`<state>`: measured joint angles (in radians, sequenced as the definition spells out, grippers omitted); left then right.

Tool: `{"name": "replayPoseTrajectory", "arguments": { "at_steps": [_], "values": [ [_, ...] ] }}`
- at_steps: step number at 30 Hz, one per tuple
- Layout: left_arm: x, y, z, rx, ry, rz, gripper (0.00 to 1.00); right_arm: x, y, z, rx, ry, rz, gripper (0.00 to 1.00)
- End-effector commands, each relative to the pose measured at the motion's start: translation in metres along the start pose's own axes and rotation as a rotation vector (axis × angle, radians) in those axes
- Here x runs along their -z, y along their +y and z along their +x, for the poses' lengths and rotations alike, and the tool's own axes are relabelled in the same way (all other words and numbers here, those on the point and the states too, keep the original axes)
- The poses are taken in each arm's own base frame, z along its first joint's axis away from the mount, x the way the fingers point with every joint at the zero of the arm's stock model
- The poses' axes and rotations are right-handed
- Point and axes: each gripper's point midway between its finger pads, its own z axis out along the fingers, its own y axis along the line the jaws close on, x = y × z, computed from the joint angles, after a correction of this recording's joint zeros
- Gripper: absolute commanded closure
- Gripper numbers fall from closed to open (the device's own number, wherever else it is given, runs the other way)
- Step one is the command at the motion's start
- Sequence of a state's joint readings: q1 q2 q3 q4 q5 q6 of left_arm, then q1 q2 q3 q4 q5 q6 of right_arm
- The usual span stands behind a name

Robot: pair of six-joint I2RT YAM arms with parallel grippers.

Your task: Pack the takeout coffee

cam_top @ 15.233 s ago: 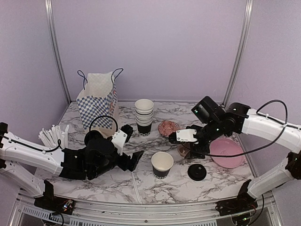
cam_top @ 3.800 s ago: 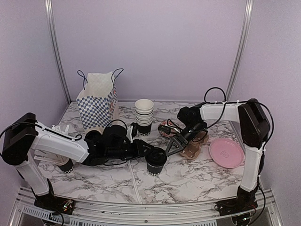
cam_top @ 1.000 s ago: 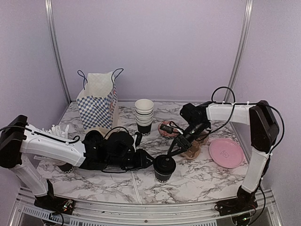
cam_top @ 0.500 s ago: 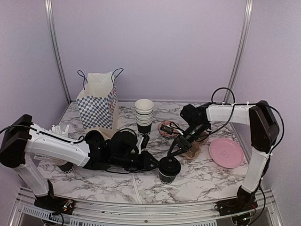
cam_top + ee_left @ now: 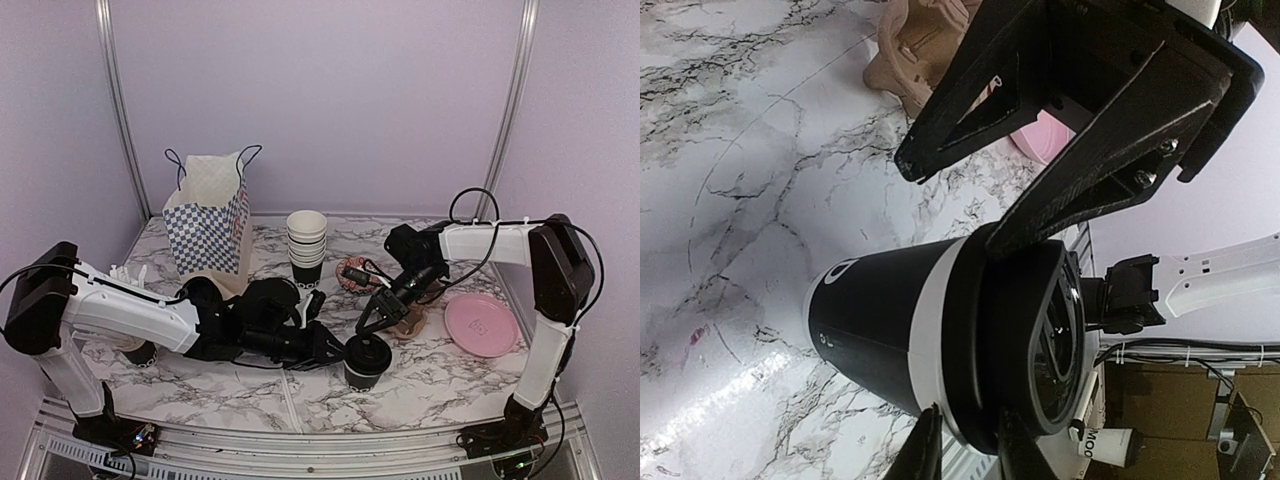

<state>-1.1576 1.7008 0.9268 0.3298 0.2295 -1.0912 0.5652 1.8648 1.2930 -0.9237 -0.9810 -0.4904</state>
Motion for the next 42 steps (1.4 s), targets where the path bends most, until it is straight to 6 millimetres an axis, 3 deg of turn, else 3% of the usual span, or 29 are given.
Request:
{"name": "replayPoseTrajectory", "arguments": {
  "at_steps": [1,5,12,23,28,33,42],
  "values": [
    [-0.008,0.051,0.013,0.004,0.042,-0.198,0.79,-0.005,-0.01,0.015,0.002,0.063,0.059,0.61],
    [-0.002,0.04,0.005,-0.033,0.002,-0.191,0.77,0.011,-0.002,0.002,0.03,0.015,0.058,0.59],
    [0.009,0.024,-0.008,-0.093,-0.064,-0.174,0.75,0.043,0.014,-0.013,0.115,-0.052,0.097,0.43],
    [0.015,-0.007,-0.015,-0.177,-0.106,-0.112,0.74,0.062,0.046,-0.002,0.357,-0.034,0.141,0.2],
    [0.015,-0.017,-0.015,-0.211,-0.11,-0.089,0.74,0.061,0.055,0.01,0.476,0.015,0.247,0.15],
    [0.008,-0.028,-0.013,-0.239,-0.092,-0.064,0.73,0.04,0.059,0.032,0.537,0.12,0.303,0.14],
    [0.006,-0.039,-0.012,-0.319,-0.092,-0.05,0.71,0.026,0.066,0.052,0.587,0.182,0.307,0.11]
  ]
}}
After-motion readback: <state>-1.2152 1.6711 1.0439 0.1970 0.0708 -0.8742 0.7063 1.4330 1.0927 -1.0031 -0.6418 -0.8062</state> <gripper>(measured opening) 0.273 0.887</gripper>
